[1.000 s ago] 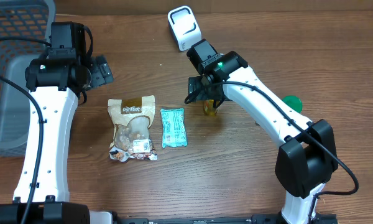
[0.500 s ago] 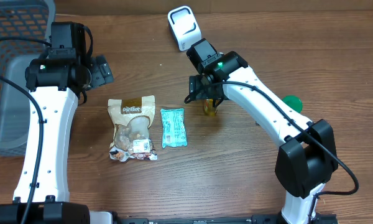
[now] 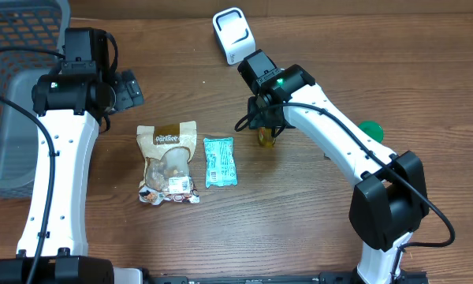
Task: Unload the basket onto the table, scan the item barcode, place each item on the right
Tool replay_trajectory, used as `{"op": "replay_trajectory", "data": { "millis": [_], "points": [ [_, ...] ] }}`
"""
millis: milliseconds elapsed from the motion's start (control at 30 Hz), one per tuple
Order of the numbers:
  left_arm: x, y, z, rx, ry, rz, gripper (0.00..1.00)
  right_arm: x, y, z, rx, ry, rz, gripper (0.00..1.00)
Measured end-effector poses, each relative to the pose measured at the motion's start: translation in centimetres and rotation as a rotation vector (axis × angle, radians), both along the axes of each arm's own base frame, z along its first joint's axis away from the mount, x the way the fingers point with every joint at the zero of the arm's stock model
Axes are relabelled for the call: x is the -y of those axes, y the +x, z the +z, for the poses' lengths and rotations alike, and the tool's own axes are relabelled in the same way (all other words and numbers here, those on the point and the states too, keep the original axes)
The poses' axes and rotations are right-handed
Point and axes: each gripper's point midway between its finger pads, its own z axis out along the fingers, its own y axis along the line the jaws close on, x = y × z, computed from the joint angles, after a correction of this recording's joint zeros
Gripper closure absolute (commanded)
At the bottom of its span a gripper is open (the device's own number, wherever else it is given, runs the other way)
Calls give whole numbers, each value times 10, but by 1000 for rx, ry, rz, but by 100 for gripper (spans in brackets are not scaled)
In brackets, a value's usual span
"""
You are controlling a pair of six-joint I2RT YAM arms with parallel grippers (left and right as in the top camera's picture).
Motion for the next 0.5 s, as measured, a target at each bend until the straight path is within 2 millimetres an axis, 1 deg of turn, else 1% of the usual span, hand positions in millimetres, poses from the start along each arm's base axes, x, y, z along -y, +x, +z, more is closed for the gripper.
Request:
{"op": "replay_trajectory", "data": {
  "millis": [500],
  "points": [
    [0,0,0,0,0,0,1,0,0,0,1,6,-22,37]
  ]
}}
